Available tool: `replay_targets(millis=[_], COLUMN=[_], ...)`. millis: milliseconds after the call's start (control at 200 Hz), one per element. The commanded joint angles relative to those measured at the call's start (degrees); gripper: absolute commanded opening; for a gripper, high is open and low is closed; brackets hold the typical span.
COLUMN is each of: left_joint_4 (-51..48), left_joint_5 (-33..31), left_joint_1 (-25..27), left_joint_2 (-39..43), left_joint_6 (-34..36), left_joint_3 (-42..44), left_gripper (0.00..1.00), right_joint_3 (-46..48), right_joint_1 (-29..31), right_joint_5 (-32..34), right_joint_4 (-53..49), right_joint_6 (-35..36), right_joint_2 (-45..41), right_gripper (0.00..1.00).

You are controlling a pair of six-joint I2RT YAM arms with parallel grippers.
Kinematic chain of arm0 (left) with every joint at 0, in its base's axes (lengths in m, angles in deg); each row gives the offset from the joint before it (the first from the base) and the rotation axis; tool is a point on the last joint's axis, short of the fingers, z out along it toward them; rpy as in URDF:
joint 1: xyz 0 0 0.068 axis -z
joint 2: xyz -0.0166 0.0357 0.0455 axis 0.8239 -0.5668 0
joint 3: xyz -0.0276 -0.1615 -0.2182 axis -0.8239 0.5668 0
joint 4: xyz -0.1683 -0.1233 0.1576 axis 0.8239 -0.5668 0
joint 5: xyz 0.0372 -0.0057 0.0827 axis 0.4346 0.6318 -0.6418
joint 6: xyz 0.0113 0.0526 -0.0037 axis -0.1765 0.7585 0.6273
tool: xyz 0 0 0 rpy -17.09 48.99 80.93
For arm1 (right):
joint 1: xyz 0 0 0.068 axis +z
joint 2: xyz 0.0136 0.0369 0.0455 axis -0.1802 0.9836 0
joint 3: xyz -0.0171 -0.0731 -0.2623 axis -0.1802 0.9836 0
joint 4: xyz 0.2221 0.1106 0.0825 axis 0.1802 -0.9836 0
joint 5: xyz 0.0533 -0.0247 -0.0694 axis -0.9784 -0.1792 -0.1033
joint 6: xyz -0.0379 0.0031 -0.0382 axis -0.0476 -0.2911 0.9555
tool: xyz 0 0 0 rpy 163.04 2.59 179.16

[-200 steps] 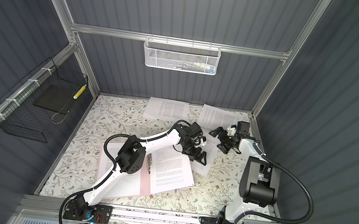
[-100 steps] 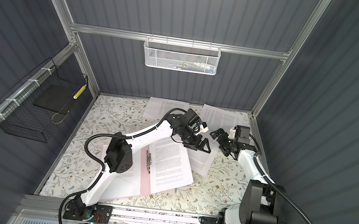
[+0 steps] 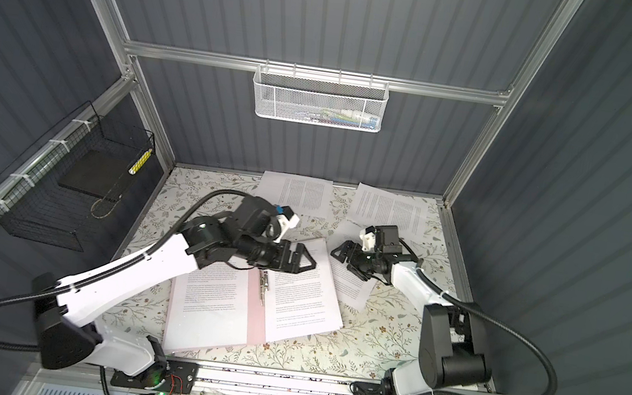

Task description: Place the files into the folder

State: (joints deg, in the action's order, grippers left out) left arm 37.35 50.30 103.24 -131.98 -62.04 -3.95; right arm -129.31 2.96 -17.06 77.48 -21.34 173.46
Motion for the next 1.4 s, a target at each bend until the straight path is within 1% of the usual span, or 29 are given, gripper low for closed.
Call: replay_targets(millis=[0,65,130,205,265,355,420,545,690,730,820,870,966,1001,1096,1226,1391], left_joint_4=[-5.26,-4.88,-6.58,-7.89,-8.07,-8.46,-8.2,-7.78,-7.59,-7.58,-7.67,-7.89,-8.29,-8.29,-8.29,-8.13,-8.18], left_joint_5=[-3.45,-2.44,-2.42,-2.23,-1.93,-1.8,-1.55,-0.81,-0.45,-0.29,-0.32,-0.42,-0.43,-0.42,-0.55,-0.27,-0.42], left_joint_1=[-3.87,-5.75,-6.95,-7.58,-7.84,-8.12,-8.22,-8.44,-8.57,-8.65,-8.79,-8.87,-8.83,-8.94,-8.92,-8.92,-8.92], left_joint_2=[4.91,7.85,8.46,7.87,7.22,6.13,5.64,4.87,4.57,4.62,4.86,4.88,4.66,4.58,4.38,3.91,3.03], left_joint_6=[-5.24,-5.54,-4.63,-3.17,-2.11,-0.93,-0.54,-0.11,0.07,0.07,0.01,0.18,0.48,0.53,0.71,0.93,1.46], left_joint_3=[7.03,9.29,9.35,8.56,7.79,6.63,6.14,5.72,5.69,5.71,5.48,5.37,5.1,5.09,5.12,4.99,3.57], left_gripper=[1.0,1.0,1.0,1.0,1.0,1.0,1.0,1.0,1.0,1.0,1.0,1.0,1.0,1.0,1.0,1.0,1.0], right_joint_3=[-4.78,-4.4,-3.54,-3.76,-3.71,-2.34,-1.36,0.14,1.78,2.55,3.92,4.51,5.38,5.83,7.13,7.97,3.72], right_joint_1=[3.11,4.15,4.35,4.43,4.57,4.51,4.5,4.33,4.32,4.28,4.32,4.32,4.28,4.32,4.41,5.54,9.64], right_joint_5=[1.94,2.89,3.01,-0.47,-2.73,-3.88,-4.61,-5.4,-9.22,-9.83,-10.4,-10.05,-9.38,-9.3,-9.37,-8.38,-3.2], right_joint_4=[-3.13,-1.98,0.18,1.71,2.67,4.43,5.44,6.36,9.79,11.18,13.63,14.43,16.06,17.07,21.5,29.83,35.12], right_joint_6=[4.94,5.32,4.73,4.34,3.85,3.32,3.05,3.57,1.98,1.23,-0.02,-0.53,-1.66,-2.53,-5.86,-11.79,-18.17], right_joint_2=[4.37,5.2,5.68,7.63,9.11,9.9,10.0,9.18,9.17,9.16,8.96,8.86,8.34,8.04,7.5,8.4,12.35], right_gripper=[0.72,0.7,0.7,0.69,0.66,0.62,0.57,0.54,0.5,0.46,0.29,0.25,0.14,0.09,0.0,0.0,0.0])
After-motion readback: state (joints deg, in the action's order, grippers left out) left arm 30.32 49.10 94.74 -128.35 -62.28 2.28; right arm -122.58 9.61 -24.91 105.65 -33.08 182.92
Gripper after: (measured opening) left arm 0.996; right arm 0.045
